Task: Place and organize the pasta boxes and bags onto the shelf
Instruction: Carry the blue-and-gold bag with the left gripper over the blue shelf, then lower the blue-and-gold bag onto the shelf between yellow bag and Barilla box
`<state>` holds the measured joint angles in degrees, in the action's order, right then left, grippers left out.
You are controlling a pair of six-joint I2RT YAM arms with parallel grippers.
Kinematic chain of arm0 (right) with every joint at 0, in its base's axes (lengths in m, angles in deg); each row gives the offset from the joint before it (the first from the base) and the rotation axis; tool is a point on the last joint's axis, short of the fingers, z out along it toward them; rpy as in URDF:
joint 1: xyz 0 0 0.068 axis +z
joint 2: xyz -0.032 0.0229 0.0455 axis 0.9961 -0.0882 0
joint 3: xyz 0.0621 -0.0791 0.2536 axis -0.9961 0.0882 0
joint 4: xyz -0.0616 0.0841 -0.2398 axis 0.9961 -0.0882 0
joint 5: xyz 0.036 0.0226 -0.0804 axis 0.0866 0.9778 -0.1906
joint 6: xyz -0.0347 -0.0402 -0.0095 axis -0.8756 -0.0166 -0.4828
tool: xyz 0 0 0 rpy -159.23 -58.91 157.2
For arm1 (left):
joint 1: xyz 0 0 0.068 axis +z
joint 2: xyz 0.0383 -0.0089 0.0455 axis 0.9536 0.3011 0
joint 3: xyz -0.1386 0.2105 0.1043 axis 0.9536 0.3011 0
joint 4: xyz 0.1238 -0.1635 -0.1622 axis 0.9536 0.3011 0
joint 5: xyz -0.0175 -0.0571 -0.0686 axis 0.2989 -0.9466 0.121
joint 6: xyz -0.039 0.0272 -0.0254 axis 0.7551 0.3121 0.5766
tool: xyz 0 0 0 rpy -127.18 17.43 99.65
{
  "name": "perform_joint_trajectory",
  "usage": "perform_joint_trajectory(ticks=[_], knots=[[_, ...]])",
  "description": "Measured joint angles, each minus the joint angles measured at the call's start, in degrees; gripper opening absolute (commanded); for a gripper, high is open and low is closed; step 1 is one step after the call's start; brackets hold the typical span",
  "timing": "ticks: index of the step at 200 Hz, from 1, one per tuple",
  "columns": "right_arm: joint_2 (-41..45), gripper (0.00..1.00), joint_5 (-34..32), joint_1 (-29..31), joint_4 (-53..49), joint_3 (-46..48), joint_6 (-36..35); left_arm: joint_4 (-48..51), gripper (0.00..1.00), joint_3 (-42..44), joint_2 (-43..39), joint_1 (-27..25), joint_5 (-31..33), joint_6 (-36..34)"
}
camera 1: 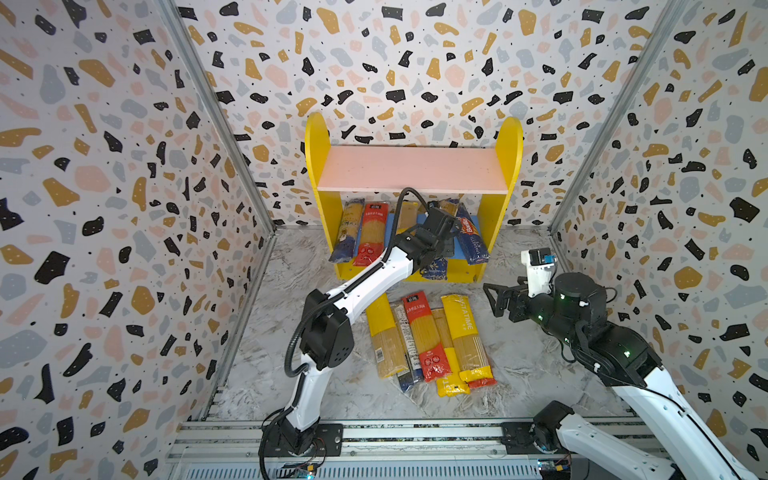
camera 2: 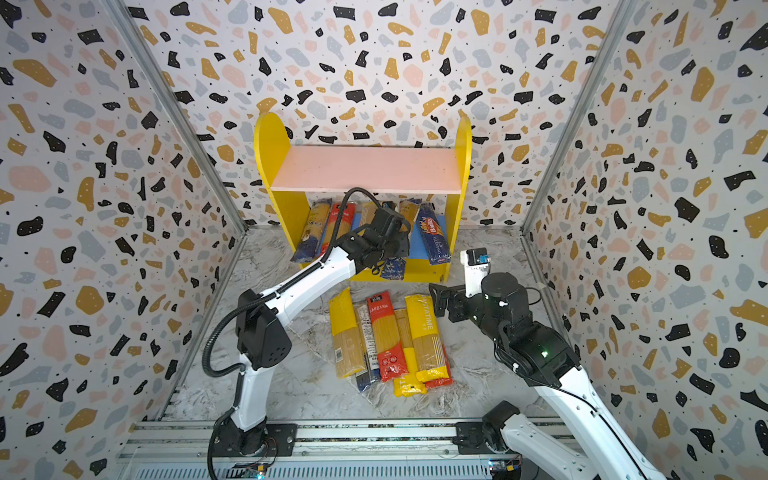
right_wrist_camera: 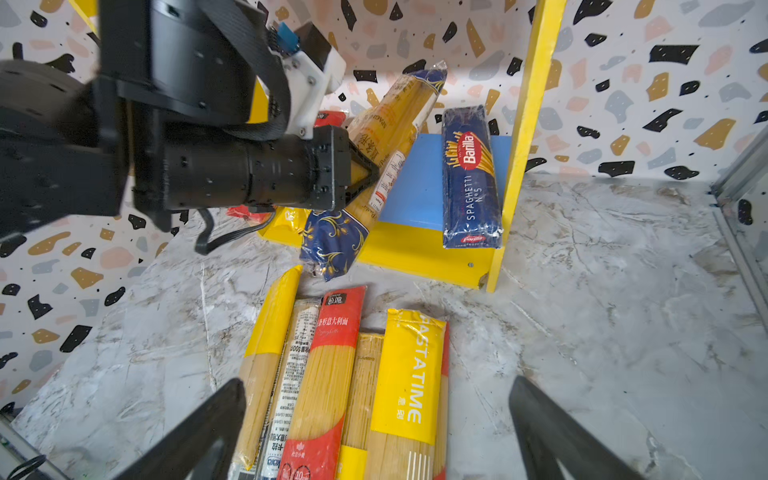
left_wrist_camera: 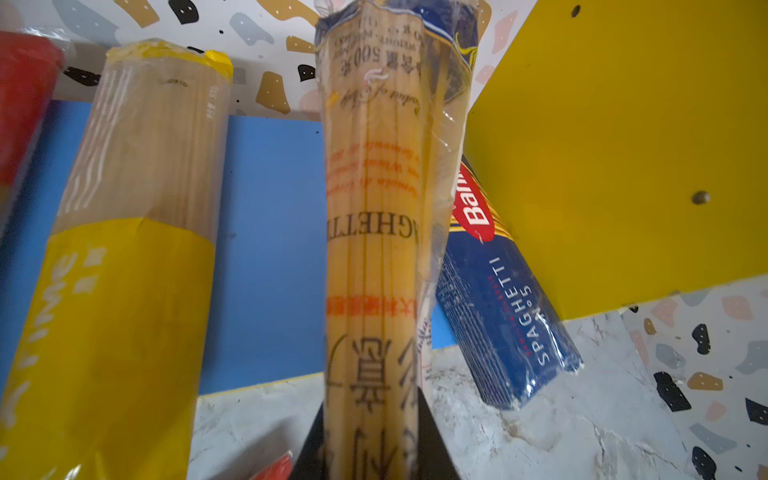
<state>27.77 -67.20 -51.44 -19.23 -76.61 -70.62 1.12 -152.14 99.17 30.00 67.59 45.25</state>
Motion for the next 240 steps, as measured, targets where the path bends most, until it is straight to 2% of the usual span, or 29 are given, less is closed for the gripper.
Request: perform_joint_trajectory(ticks=[30,68,146,240], knots=[[-0.57,0.99,-0.68,-1.38,-0.96,-1.25,-0.59,-0.07,0.00,-5.09,5.55,1.84,-0.87,0.81],[-3.04,0.99,-0.61,-3.61,-1.53,-2.49,-1.68,-0.15,0.00,-5.90,9.09,3.39,-2.29,2.51],[-4.79,0.99,2.12,-7.72,-1.51,-3.26,-2.99,1.25,0.00,-6.86,9.18,6.32,-2.54,2.89],[-5.05,0.99,4.50,-8.35,-0.94,-3.26,-2.75,3.28,0.00,-7.50,9.16,8.39,-2.01,1.57]])
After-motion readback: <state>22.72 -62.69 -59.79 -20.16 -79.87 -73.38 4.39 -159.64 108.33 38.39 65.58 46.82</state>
